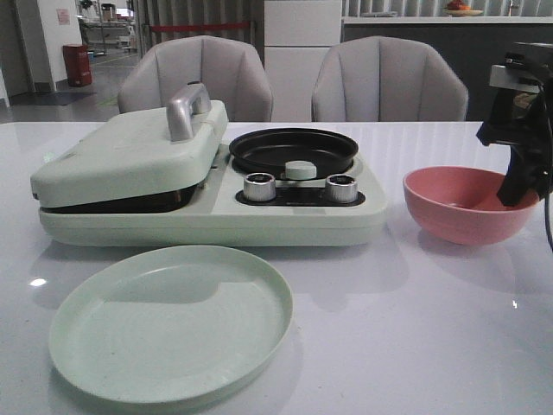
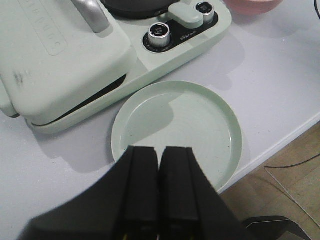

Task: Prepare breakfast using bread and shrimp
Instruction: 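Reach the right gripper down into the pink bowl toward the shrimp, then grip the pink bowl rim with the right gripper and lift it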

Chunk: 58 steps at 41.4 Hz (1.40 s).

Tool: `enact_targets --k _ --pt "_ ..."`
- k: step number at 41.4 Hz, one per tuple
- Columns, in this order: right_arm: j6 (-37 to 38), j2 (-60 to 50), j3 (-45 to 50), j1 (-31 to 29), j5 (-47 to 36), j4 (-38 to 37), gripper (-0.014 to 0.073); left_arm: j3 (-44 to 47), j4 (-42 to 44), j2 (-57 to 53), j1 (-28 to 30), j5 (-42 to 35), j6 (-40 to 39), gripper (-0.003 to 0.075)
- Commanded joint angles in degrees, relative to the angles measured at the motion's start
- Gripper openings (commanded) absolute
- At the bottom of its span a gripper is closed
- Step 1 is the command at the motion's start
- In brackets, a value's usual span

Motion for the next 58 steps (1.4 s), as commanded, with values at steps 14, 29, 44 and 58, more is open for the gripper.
enact_targets --k 14,29,44,58 --pt "-4.17 -17.58 -1.70 6.38 -8.43 -5.07 0.0063 -1.63 0.70 -0.25 -0.32 -4.06 -0.48 0.0101" --pt "2.68 -23.10 -7.02 21.79 -13.88 -25.43 0.0063 -1.63 0.70 -0.25 -0.32 -4.06 -0.48 0.0101" --pt "23.21 -13.96 -20.64 33.25 -7.93 -62.14 0.0063 -1.63 0.70 -0.25 -0.32 -4.06 -0.48 0.0101" --pt "27.69 -0.39 -33.26 42.10 4.69 -92.83 0.0063 -1.63 0.70 -0.25 -0.32 -4.06 -0.48 0.0101"
